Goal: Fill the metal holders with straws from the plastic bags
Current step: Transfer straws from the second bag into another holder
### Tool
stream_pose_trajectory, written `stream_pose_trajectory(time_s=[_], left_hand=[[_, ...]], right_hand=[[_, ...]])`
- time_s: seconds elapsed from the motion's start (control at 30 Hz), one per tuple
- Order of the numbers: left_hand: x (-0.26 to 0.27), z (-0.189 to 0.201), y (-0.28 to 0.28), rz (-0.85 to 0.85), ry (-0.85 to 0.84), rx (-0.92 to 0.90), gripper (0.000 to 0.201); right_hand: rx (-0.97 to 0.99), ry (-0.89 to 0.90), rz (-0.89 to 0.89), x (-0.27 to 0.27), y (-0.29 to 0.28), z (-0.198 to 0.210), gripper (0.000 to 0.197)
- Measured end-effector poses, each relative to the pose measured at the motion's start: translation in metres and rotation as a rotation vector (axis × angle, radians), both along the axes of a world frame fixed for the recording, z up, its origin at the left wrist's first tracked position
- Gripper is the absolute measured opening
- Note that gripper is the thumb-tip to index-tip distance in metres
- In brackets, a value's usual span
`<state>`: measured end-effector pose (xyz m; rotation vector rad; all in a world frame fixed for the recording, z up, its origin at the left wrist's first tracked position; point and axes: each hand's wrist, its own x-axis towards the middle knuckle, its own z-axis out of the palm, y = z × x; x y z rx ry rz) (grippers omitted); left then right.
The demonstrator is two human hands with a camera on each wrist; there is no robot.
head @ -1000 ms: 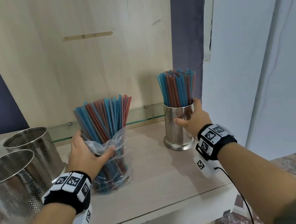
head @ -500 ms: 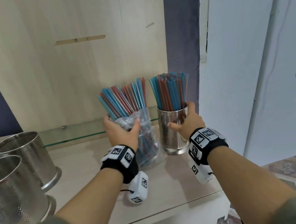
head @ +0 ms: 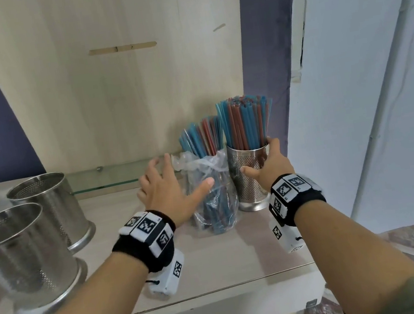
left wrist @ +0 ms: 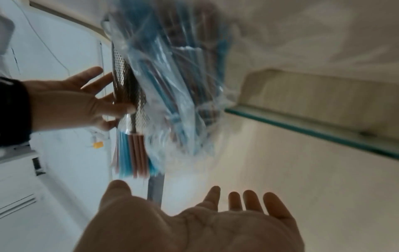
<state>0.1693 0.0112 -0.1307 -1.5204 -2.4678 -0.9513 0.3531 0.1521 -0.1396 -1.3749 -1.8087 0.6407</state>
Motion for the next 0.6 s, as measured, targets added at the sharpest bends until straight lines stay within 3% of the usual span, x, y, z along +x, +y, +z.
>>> stream_pose_trajectory(time_s=[0.13, 0.2, 0.3, 0.4, 0.5, 0.6], left_hand=[[-0.025, 0.002, -0.062, 0.121, 0.125, 0.129, 0.094], [-0.046, 0.003, -0.087, 0.229, 0.208, 0.189, 0.087], [-0.081, 0.007, -0.118, 0.393, 0.300, 0.251, 0.076], [-0.111, 0.008, -0.142, 0.549, 0.301, 0.241, 0.072], [-0.135, 0.002, -0.160, 0.627, 0.165, 0.221, 0.082], [-0.146, -0.007, -0.168, 0.564, -0.022, 0.287, 0.095]], right_hand=[[-0.049, -0.004, -0.020, -0.002, -0.008, 0.003, 0.090], [-0.074, -0.060, -0.135, -0.012, -0.019, 0.006, 0.101], [0.183, -0.111, -0.310, -0.039, -0.052, 0.012, 0.101], [0.535, -0.212, -0.053, -0.066, -0.079, 0.018, 0.086], [0.479, -0.547, 0.251, -0.086, -0.087, 0.022, 0.082], [0.469, -0.778, 0.334, -0.096, -0.085, 0.020, 0.066]])
